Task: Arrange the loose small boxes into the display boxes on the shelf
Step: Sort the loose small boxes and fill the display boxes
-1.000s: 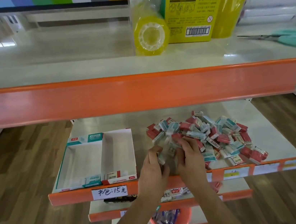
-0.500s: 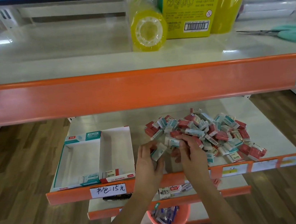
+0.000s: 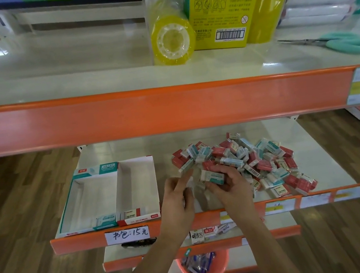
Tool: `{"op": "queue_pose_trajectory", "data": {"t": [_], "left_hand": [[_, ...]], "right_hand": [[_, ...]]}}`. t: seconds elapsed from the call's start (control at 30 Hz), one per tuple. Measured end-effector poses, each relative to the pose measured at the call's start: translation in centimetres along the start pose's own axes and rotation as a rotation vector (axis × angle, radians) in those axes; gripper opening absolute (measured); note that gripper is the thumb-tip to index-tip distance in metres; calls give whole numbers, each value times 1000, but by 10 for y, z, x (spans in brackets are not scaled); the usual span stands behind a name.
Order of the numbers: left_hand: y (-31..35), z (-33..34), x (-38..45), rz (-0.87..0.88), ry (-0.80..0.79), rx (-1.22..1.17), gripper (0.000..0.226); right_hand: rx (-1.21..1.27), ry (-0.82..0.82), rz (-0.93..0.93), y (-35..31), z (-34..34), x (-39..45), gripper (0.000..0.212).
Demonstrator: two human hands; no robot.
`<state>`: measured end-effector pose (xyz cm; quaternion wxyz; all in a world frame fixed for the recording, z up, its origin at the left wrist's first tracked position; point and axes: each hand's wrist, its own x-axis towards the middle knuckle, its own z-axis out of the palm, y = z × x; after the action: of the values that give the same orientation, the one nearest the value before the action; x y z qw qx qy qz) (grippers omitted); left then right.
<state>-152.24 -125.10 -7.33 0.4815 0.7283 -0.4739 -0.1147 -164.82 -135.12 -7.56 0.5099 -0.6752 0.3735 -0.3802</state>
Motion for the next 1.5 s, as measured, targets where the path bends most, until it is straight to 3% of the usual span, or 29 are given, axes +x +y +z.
{"op": "queue_pose_trajectory", "data": {"t": [0.27,0.6,0.8,0.97,1.5], "left_hand": [[-1,-2,0,-148,-28,-55,38],[10,-3,2,-29,-202,244,41],[13,-23,6,138,-188,399,47],[6,-56,8,117,-167,455,41],[-33,-212,11,-47,-190,562,26]], "right_hand": [[-111,-47,-45,1,-1,4,46],[-288,-55,-163,-6,0,1,45],[-446,-79,-266,-21,9,-3,40],[-529,-78,-298,-43,24,1,40],[-530,-402,-267,-81,139,0,21]]}}
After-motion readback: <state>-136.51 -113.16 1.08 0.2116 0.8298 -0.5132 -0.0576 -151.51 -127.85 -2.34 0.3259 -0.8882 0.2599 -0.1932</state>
